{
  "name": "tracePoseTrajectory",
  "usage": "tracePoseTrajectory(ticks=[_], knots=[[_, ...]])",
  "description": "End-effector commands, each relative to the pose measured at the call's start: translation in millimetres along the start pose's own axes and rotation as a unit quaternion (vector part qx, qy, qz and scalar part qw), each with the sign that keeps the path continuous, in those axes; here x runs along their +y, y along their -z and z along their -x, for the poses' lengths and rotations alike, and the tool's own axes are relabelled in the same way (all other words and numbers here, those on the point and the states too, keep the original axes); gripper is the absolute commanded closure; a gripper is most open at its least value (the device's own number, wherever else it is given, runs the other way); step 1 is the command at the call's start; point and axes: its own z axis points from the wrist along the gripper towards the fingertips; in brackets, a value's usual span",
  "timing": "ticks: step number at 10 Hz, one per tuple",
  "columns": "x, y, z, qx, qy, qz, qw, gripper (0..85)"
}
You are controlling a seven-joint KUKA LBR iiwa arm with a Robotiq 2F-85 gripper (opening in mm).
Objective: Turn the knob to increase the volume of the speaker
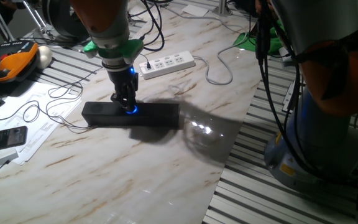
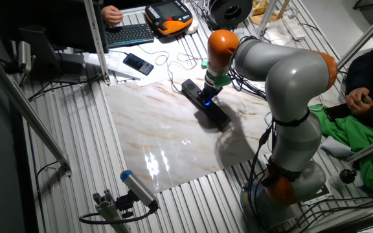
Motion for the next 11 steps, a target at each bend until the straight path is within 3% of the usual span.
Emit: tracePoseTrajectory(ticks=[1, 5, 11], knots=[[-0.1, -0.1, 0.0, -0.001, -0.01, -0.001, 1.0, 68.0], [-0.4, -0.2, -0.3, -0.009, -0.057, -0.004, 0.9983, 68.0], [-3.0, -1.5, -0.7, -0.019, -0.15, 0.005, 0.9885, 68.0]])
